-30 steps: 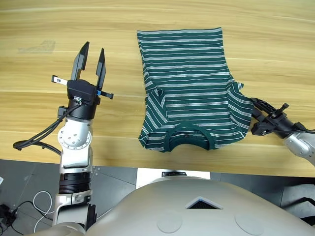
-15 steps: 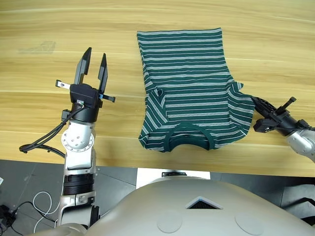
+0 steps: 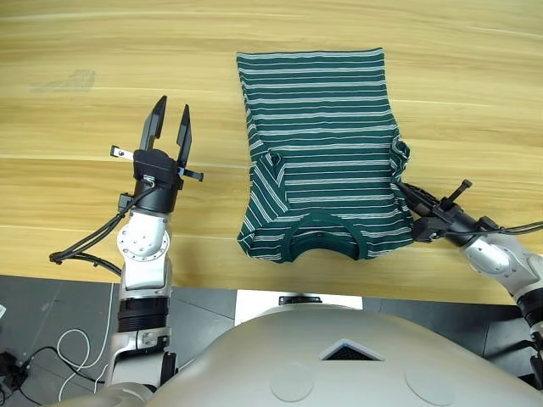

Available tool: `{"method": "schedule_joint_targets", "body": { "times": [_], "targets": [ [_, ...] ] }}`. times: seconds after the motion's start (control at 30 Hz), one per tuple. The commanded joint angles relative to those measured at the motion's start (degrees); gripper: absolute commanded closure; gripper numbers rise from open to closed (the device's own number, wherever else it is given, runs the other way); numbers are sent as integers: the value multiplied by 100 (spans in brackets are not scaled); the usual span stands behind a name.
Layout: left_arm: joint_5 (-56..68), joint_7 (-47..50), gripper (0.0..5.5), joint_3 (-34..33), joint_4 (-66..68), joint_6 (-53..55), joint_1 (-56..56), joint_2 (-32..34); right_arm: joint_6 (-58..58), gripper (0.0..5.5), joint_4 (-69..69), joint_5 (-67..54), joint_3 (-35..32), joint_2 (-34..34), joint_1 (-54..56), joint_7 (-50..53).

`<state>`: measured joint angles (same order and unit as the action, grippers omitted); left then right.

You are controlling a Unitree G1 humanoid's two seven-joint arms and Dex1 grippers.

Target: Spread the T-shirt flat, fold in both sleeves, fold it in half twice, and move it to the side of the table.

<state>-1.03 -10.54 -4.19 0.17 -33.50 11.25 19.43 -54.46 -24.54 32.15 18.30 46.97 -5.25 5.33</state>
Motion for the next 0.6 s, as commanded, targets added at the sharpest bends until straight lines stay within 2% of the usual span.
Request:
{"method": "schedule_joint_targets", "body": {
  "times": [0.03,0.2,0.4,0.6],
  "targets": [
    [-97,-14,410,53,173,-79,-99,-70,36,545,26,169,137,-188,52,-290],
    [-71,-33,410,107,344,-140,-149,-130,27,545,-34,420,286,-335,189,-413],
    [-93,-31,410,149,460,-187,-163,-203,-33,545,-195,670,436,-199,452,-593],
    [-114,-59,410,178,468,-165,-186,-202,-139,433,-389,691,602,15,633,-967]
  ]
}}
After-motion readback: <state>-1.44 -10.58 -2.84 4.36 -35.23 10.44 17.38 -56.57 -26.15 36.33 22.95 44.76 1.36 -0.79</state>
